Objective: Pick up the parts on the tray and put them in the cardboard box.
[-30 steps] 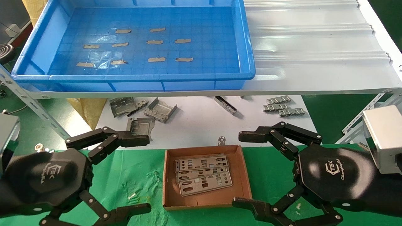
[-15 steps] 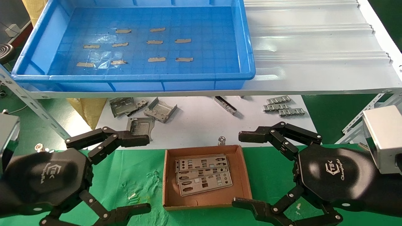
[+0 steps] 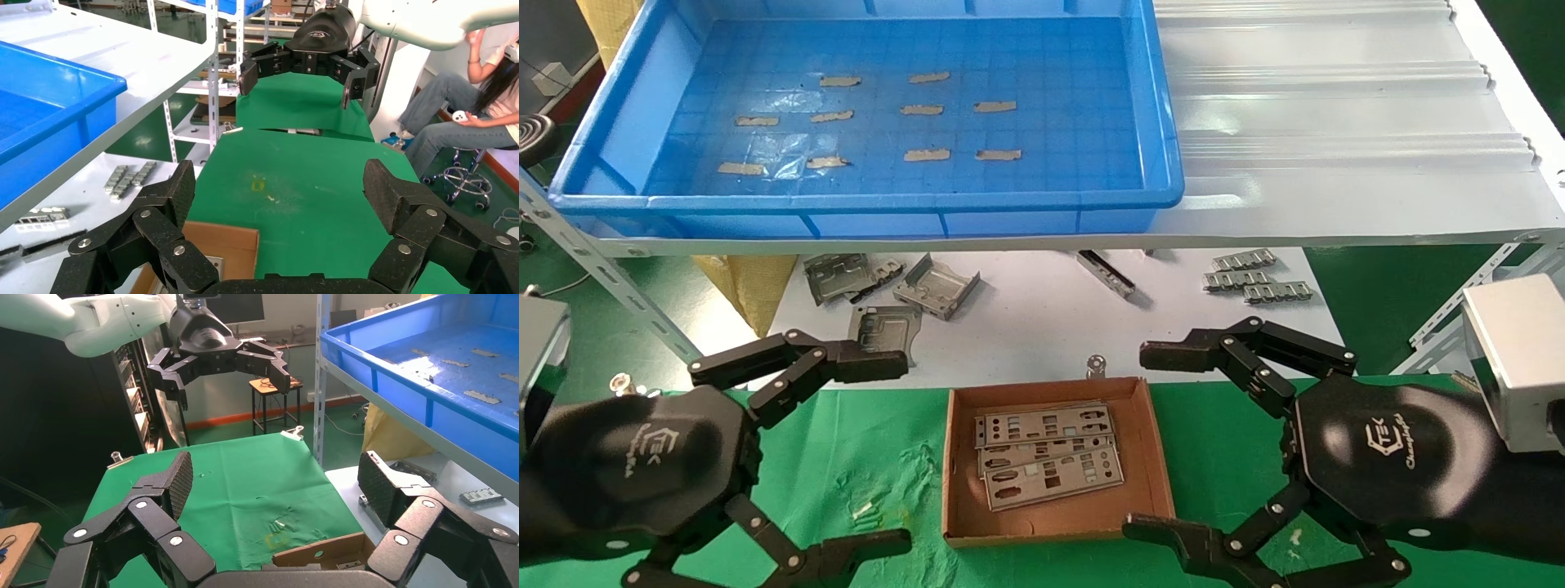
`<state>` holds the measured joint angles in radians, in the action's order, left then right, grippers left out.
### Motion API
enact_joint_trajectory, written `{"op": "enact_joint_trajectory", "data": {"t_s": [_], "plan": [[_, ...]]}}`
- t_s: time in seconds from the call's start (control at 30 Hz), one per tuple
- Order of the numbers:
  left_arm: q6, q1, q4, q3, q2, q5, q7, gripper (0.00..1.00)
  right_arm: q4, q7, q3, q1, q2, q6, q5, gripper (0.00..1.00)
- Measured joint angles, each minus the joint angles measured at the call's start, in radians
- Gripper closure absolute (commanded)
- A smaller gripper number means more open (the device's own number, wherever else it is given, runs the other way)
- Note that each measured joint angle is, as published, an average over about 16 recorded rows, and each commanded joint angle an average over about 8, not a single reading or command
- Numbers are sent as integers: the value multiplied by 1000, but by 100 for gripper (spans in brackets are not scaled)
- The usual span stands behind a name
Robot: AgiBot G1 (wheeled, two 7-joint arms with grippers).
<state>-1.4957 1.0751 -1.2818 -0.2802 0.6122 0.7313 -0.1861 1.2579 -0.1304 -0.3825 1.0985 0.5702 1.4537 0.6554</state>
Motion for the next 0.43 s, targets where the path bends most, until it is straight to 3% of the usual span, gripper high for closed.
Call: {"op": "enact_joint_trajectory", "data": {"t_s": [0.43], "plan": [[0, 0, 0, 0, 0, 0, 0, 0, 0, 0, 0, 0, 0, 0, 0, 0]]}}
